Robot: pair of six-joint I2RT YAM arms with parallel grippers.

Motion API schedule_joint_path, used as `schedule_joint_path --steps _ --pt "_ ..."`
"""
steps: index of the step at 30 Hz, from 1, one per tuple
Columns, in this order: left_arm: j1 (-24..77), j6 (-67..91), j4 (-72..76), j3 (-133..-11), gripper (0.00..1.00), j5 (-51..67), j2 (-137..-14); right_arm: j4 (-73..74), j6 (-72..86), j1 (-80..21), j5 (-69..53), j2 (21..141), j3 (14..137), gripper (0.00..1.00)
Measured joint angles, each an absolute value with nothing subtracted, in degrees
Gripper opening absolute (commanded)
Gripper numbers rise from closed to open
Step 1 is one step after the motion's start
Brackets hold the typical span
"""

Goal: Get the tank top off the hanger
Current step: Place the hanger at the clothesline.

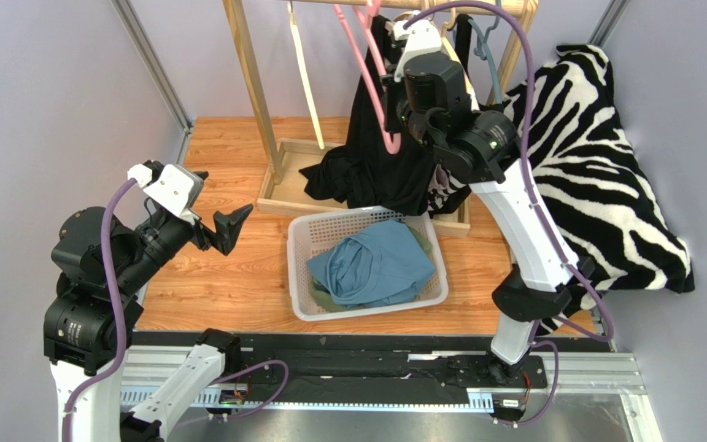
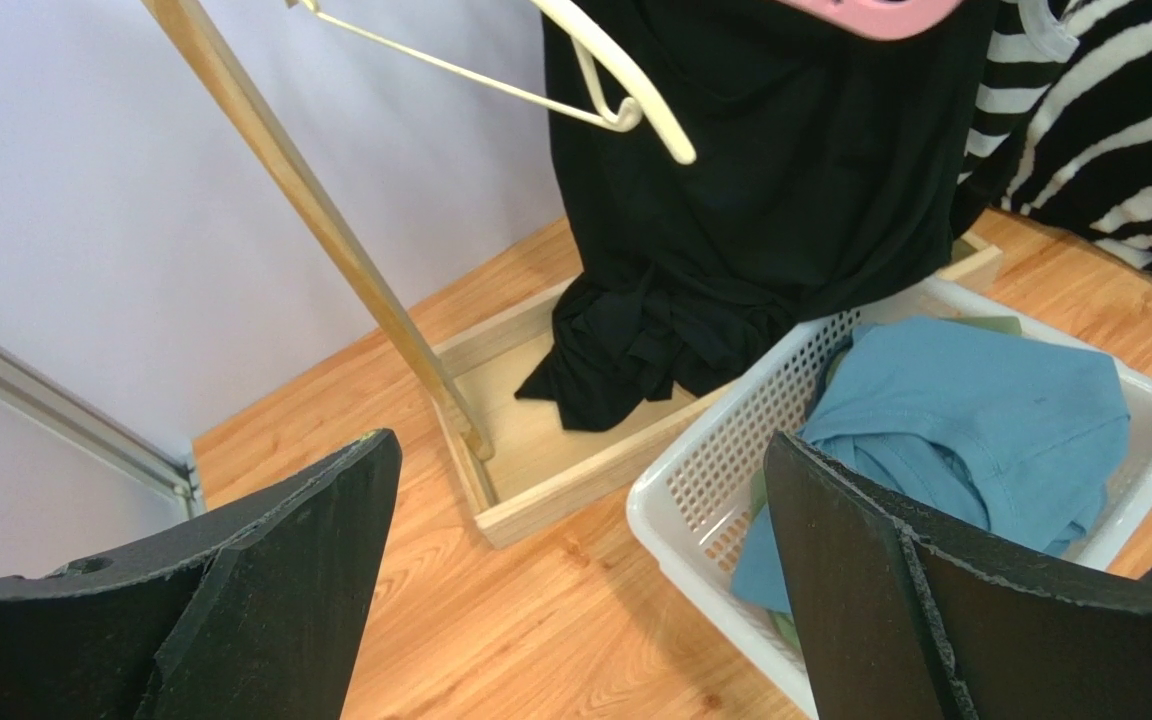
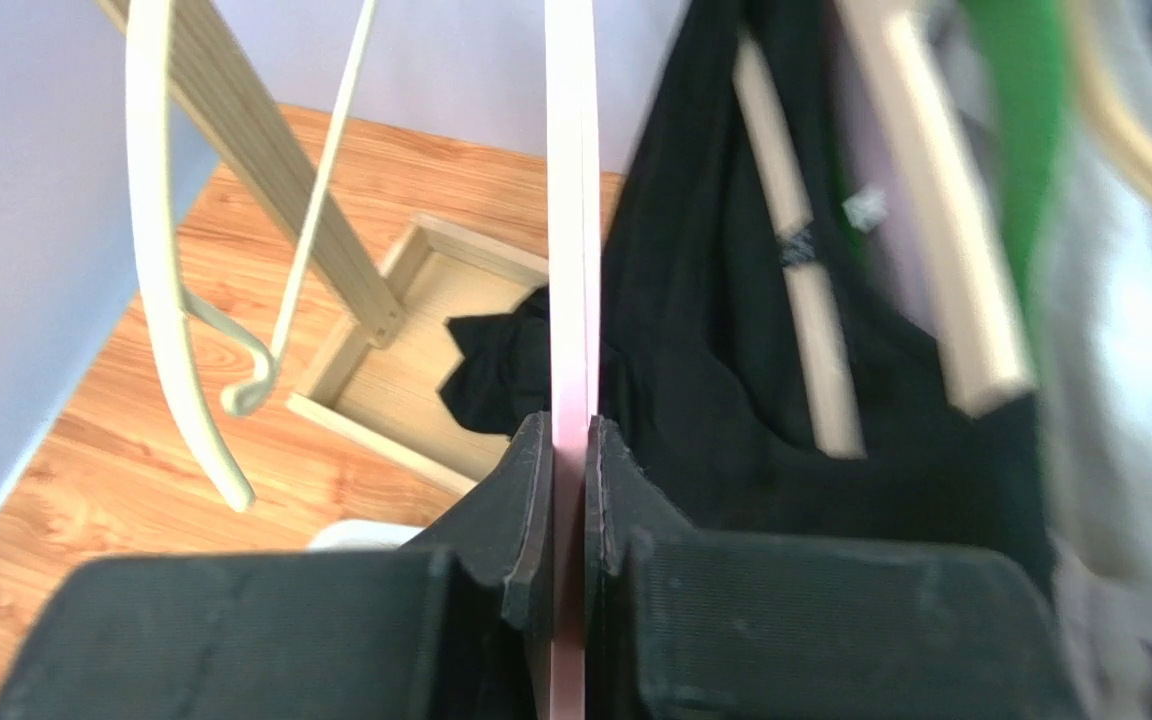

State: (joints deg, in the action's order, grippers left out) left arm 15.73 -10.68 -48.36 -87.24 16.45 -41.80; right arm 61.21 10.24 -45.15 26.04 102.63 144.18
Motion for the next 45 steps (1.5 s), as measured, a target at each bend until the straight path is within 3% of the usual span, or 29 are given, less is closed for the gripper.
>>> schedule_joint_path --steps 22,45 --pt "15.7 -10.6 -48.6 -85.9 0.99 16.6 -40.6 54.5 14.5 -40.1 14.9 112.1 145.9 0.0" --pt "15.7 -10.5 -48.5 -84.3 0.99 16.5 -40.6 48.6 15.2 -45.3 16.7 118.1 149.1 0.0"
